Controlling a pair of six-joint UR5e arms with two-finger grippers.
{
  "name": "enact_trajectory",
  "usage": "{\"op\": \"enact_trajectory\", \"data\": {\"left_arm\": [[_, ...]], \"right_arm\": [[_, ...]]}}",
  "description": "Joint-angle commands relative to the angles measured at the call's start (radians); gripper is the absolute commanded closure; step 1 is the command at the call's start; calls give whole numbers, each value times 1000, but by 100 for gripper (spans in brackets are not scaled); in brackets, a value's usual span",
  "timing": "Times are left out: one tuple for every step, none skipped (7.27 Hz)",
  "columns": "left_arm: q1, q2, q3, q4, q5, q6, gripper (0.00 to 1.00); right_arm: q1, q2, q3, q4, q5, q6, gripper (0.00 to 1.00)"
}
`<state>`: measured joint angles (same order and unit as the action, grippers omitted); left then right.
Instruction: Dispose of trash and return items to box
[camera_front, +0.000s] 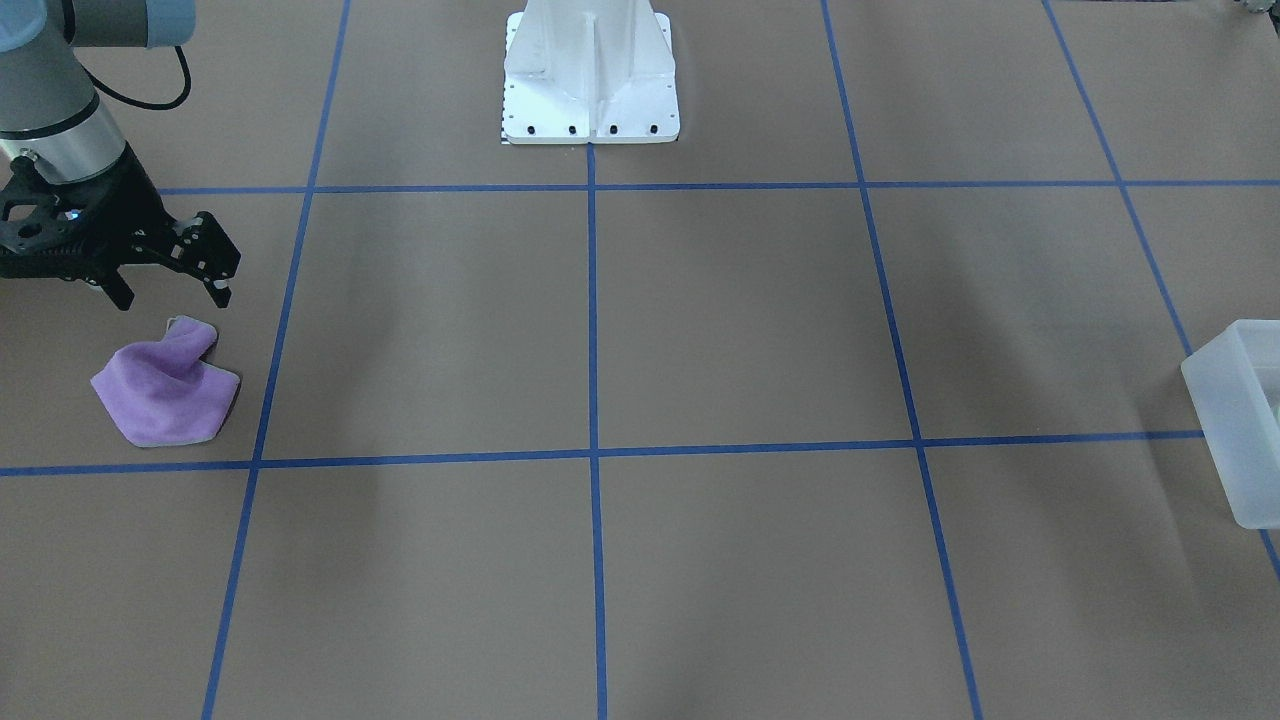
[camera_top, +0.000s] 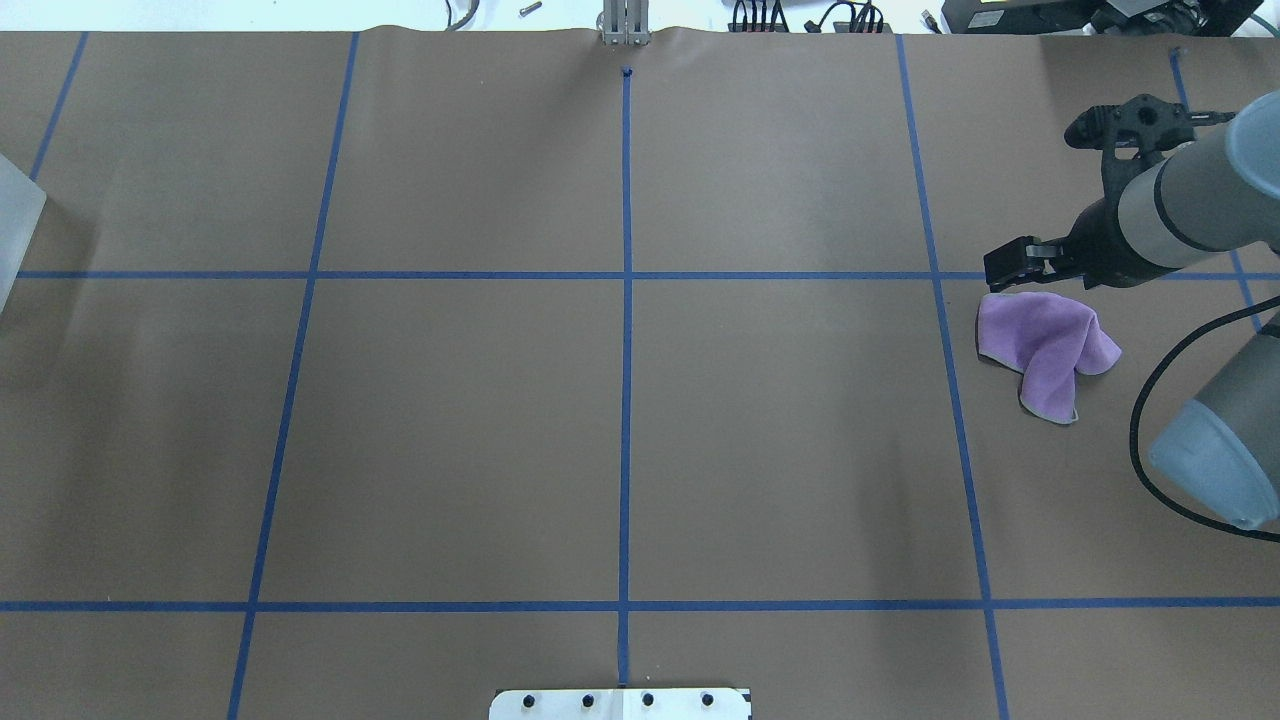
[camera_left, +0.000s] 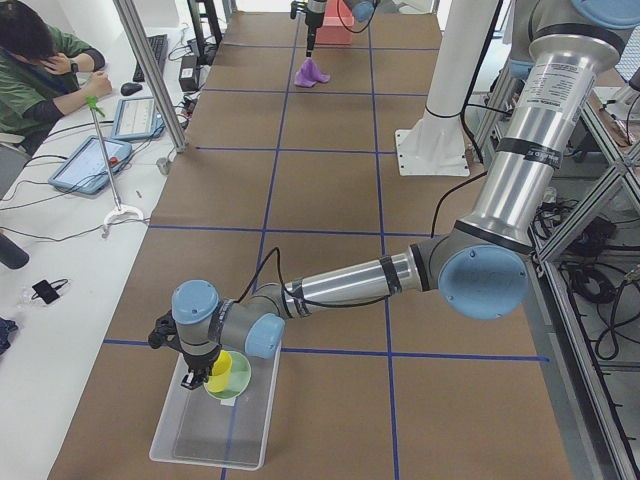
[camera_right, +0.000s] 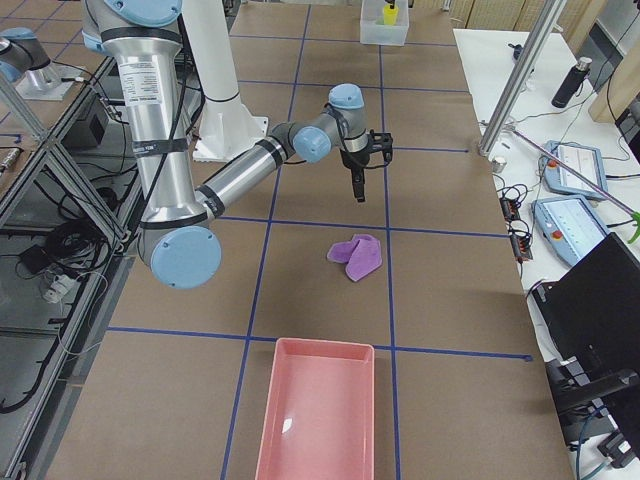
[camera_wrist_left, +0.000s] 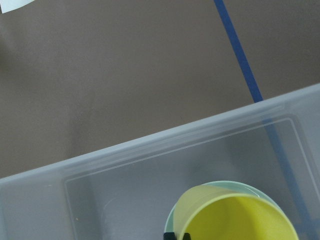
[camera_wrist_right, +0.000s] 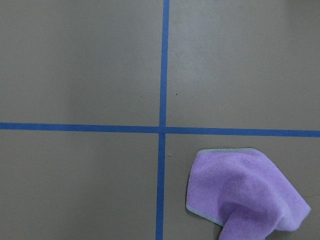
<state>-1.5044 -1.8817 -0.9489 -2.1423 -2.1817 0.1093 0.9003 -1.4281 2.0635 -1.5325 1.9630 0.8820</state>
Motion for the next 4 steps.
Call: {"op": "enact_trajectory", "data": {"left_arm": [[4,45,-43,-1,-32,1,68],[4,44,-53,-1,-38,10,29],[4,49,-117,10,-43,1,1],[-5,35,-183,107,-116,0,1]], "right_arm": [[-1,0,0,0,-1,0,0],[-1,2,0,0,1,0,0],[-1,2,0,0,1,-2,0],[-1,2,-3,0,4,-17,0]]}}
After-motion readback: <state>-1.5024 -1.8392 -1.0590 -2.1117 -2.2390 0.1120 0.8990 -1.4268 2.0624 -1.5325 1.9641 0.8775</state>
